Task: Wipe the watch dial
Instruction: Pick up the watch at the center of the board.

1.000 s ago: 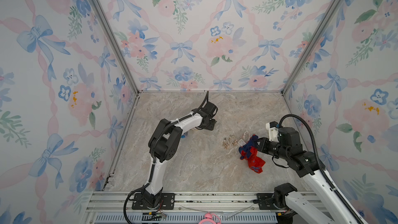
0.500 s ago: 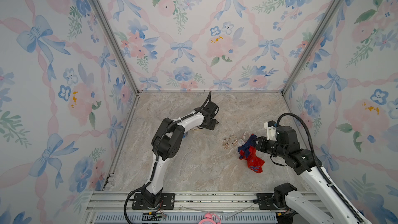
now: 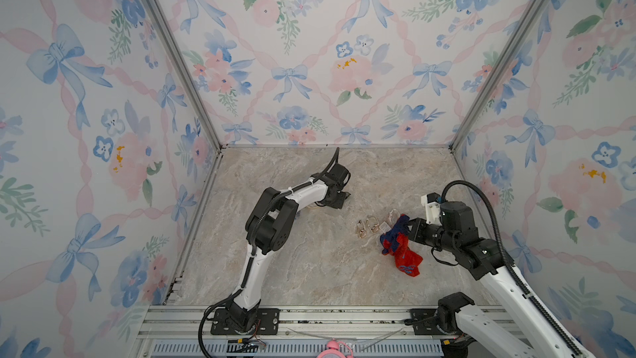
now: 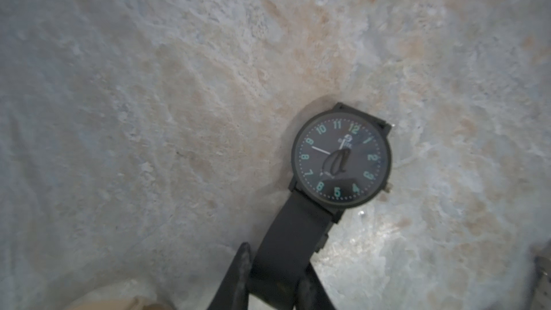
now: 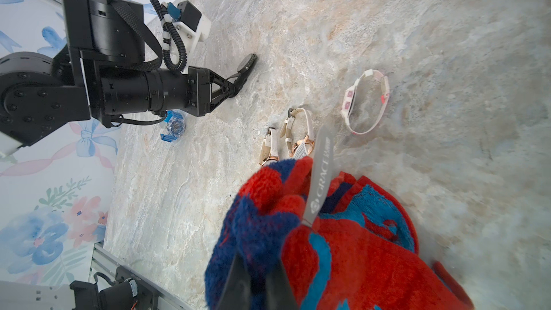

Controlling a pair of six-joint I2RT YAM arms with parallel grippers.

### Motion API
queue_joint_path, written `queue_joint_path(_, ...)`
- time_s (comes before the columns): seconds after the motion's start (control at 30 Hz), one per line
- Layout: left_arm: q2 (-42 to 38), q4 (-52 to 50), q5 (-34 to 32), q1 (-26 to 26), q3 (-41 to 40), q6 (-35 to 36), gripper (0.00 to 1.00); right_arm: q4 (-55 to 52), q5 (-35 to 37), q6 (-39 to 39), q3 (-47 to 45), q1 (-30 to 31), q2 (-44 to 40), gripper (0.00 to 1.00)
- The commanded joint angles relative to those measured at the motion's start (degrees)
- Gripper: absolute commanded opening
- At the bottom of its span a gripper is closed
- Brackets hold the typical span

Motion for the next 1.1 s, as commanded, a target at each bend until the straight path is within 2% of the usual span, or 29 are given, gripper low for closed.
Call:
queue_joint_path(0.0,0.7,-1.3,-2.2,0.0,0.3,0.1,0.15,1.7,0.8,0.7,-0.3,0.8,-0.3,0.00)
queue_joint_path(0.17,-1.8,-1.2,-4.6,-0.8,-1.2,0.1,0.00,2.3,1.0,0.7,-0.4,1.2,0.0,0.00)
queue_joint_path(0.43,-10.8,-0.7,-13.9,-5.1,-9.3,2.0,0.00,2.8,1.1,0.7,-0.2,1.5,0.4,0.00)
queue_joint_path(0.53,-16.6,2.6,-13.5,-6.5,-16.5,2.9,0.00,3.7,0.3,0.7,-0.4,1.8,0.7,0.00)
queue_joint_path(0.63,-23.2,8.0,-12.0,-7.9,-24.2,6.8,0.00,4.5,-1.0,0.7,-0.5,2.4,1.6,0.00)
queue_joint_path(0.8,-33.7,18.8,-4.7,-8.9,-36.6,13.9,0.00,5.8,-3.9,0.4,-0.5,4.0,3.2,0.00)
queue_joint_path(0.97,-40.5,25.9,5.8,-8.4,-43.1,18.3,0.00,7.9,-4.2,0.7,-1.0,9.1,5.1,0.00)
queue_joint_path(1.07,-45.5,31.4,18.7,-7.0,-47.3,20.4,0.00,9.2,-2.2,1.5,-0.7,12.7,5.9,0.00)
